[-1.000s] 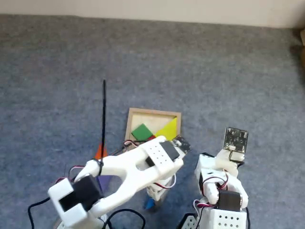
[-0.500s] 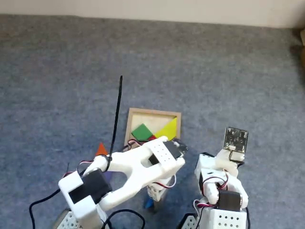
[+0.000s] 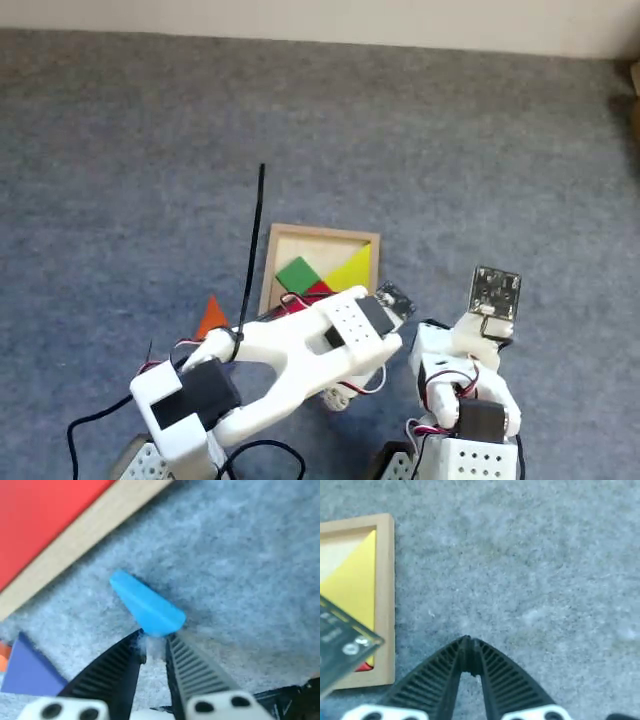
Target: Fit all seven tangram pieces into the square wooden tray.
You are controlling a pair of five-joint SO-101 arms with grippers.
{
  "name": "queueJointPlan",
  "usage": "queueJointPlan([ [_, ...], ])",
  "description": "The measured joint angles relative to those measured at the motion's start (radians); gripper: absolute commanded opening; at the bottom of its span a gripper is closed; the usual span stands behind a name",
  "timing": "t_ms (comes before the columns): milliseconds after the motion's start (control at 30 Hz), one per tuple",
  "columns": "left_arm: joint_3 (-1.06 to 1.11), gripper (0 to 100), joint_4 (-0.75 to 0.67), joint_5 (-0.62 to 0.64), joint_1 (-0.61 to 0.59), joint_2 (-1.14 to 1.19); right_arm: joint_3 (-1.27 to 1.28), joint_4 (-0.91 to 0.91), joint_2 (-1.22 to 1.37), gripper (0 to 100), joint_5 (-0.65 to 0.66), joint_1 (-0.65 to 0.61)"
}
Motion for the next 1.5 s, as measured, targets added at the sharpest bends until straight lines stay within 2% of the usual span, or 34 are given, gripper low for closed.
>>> queueJointPlan([
  [100,0.0,5,-0.002,0.005,-0.002,0.002,0.0,0.0,0.0,0.6,0.0,0.0],
  [300,-0.123,6,0.14,0.009,-0.009,-0.049,0.0,0.0,0.0,0.6,0.0,0.0],
  [433,-0.189,7,0.169,0.008,-0.063,-0.098,0.0,0.0,0.0,0.6,0.0,0.0],
  [633,-0.198,31,0.175,0.021,-0.074,-0.106,0.0,0.0,0.0,0.6,0.0,0.0],
  [733,-0.198,38,0.176,0.107,-0.074,-0.069,0.0,0.0,0.0,0.6,0.0,0.0],
  [933,-0.199,30,0.17,0.141,-0.072,0.049,0.0,0.0,0.0,0.6,0.0,0.0],
  [1100,-0.206,22,0.087,0.143,-0.101,0.155,0.0,0.0,0.0,0.6,0.0,0.0],
  [1500,-0.23,8,0.055,0.143,-0.106,0.124,0.0,0.0,0.0,0.6,0.0,0.0],
])
